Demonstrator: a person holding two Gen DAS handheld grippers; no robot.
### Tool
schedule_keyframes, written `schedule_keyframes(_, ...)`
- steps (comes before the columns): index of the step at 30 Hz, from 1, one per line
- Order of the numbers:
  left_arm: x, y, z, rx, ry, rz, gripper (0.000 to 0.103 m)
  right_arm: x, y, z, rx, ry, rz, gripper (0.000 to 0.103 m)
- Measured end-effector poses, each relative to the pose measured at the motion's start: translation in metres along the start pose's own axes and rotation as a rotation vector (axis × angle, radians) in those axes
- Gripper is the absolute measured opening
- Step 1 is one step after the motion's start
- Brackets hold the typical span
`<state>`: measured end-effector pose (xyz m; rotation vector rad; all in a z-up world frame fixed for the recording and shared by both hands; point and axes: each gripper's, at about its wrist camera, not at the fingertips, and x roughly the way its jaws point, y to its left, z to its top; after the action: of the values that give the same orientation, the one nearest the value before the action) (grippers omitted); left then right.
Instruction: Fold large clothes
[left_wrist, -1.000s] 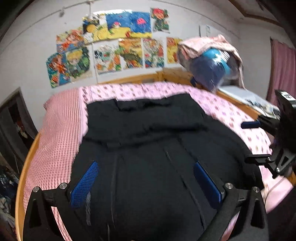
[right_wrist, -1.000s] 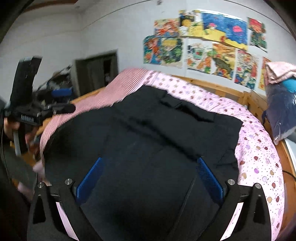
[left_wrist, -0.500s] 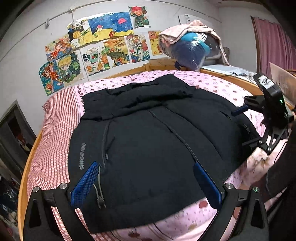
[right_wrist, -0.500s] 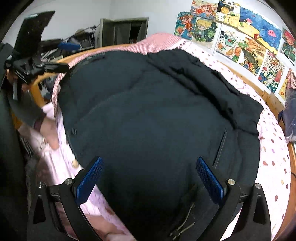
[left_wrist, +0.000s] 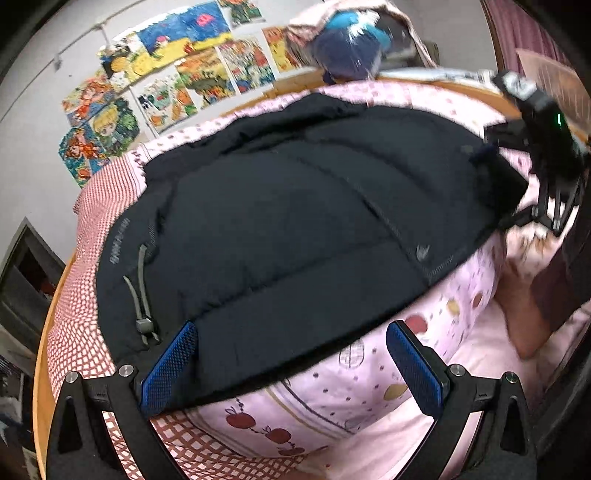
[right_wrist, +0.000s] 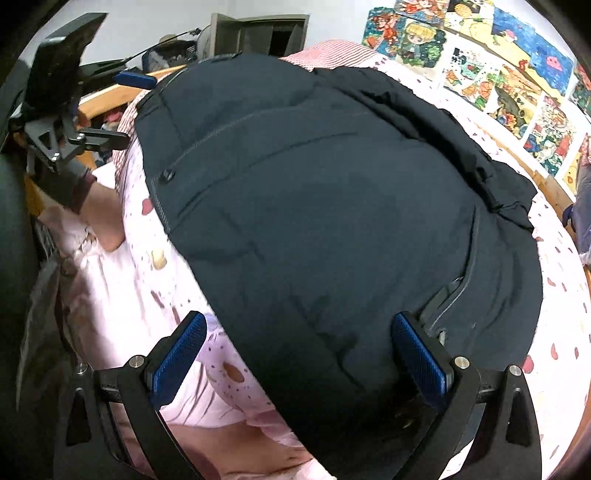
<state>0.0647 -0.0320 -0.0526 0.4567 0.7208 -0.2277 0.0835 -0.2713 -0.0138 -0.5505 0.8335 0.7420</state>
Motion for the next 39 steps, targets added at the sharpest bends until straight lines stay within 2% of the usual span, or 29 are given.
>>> schedule_keyframes(3,0.007,-0.003,-0.003,0.018,0.025,0.011,0.103,0.005,-0.009,-0.004,0.021,-0.011,0.008,0.099)
schedule_keyframes(6,0.011,-0.004,-0.001,0.027,0.034,0.022,0.103,0.012,-0.003,-0.010,-0.045,0.007,-0.006,0.099)
schedule_keyframes(11,0.017,-0.013,-0.005,0.071,0.047,0.049,0.103,0.023,0.020,-0.020,-0.180,0.020,-0.131,0.099)
schedule_keyframes(15,0.018,-0.017,-0.011,0.098,0.052,0.059,0.103,0.026,0.023,-0.023,-0.171,-0.006,-0.196,0.099)
schedule_keyframes(18,0.020,-0.020,-0.012,0.111,0.050,0.072,0.103,0.030,0.028,-0.027,-0.186,-0.014,-0.276,0.099)
schedule_keyframes(21,0.023,-0.026,-0.013,0.140,0.056,0.106,0.103,0.028,0.034,-0.028,-0.169,-0.035,-0.320,0.098)
schedule_keyframes(23,0.024,-0.030,-0.015,0.152,0.052,0.127,0.103,0.025,0.036,-0.028,-0.162,-0.051,-0.335,0.095)
schedule_keyframes(25,0.025,-0.035,-0.016,0.170,0.052,0.153,0.103,0.018,0.035,-0.028,-0.138,-0.080,-0.340,0.082)
schedule_keyframes(28,0.024,-0.040,-0.017,0.188,0.052,0.187,0.102,0.013,0.029,-0.021,-0.104,-0.106,-0.332,0.076)
schedule_keyframes(33,0.022,-0.036,-0.014,0.214,0.044,0.234,0.091,0.012,0.024,-0.021,-0.104,-0.119,-0.311,0.069)
schedule_keyframes(35,0.021,-0.029,-0.010,0.215,0.042,0.258,0.077,0.011,0.019,-0.020,-0.088,-0.121,-0.293,0.066)
schedule_keyframes(39,0.019,-0.023,-0.006,0.218,0.042,0.291,0.057,0.006,0.007,-0.017,-0.040,-0.132,-0.242,0.057)
